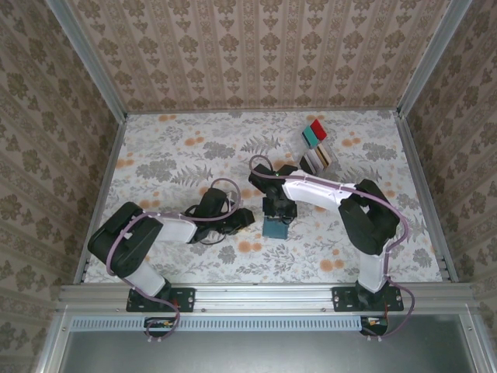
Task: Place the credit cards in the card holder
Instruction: Close the button on the card holder.
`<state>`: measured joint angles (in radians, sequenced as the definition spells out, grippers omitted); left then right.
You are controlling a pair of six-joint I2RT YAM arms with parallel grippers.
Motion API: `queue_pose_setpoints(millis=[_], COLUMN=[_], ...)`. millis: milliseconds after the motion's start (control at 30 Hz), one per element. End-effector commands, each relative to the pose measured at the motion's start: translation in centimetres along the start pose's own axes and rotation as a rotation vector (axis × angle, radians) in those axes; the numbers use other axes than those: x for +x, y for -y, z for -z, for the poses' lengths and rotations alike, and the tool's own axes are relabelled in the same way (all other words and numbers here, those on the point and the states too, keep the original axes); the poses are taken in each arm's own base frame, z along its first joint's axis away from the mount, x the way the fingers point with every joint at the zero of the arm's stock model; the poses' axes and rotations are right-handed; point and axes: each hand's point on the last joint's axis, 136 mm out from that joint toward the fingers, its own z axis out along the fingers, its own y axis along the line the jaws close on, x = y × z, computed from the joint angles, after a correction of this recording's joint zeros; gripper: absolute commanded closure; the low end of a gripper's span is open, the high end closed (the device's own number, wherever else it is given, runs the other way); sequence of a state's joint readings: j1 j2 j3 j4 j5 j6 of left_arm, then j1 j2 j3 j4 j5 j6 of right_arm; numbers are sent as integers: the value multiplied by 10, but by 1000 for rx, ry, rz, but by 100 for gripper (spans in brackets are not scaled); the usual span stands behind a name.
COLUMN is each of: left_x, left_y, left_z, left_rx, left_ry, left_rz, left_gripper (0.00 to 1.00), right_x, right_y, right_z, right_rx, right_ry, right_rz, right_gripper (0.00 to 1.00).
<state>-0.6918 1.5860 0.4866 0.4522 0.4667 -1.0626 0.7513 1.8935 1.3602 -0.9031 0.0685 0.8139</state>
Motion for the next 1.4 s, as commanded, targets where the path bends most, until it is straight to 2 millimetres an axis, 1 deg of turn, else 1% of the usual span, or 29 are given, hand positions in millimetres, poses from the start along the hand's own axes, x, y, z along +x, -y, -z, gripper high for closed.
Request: queue_pose_setpoints(millis=[0,133,267,367,433,567,733,867,1133,1233,1367], left_x=[-2,-3,-4,-4,-4,-4,-4,-2,6,9,14], left_y=[-13,-13,-13,-13,-12,-10,-6,-1,13,14,14], left_z=[5,5,5,5,5,4,1,-3,-21,-27,-34], left_rx=[-54,-60,-64,-67,-66,-65,-65,-61,-40,-31,-22], left_ry=[14,11,6,4,2,-9,-24,-49,-109,-121,-151], left_rz=[16,13,7,5,3,-8,-28,-50,-89,-88,-84], left_gripper=[62,62,62,62,62,61,61,61,57,58,61], right_x=[4,5,7,6,5,4,3,1,-1,-1,-1], right_y=[8,6,8,9,10,10,10,10,5,-1,-9], right_z=[0,0,-1,0,2,7,10,18,28,26,18], right_rx=[81,79,91,97,100,93,88,73,28,-13,-68], right_ry=[-14,-16,-23,-16,-11,3,14,30,51,46,32], right_rz=[31,38,41,43,44,42,41,38,33,24,2], right_gripper=[71,73,75,77,81,81,94,100,100,100,100])
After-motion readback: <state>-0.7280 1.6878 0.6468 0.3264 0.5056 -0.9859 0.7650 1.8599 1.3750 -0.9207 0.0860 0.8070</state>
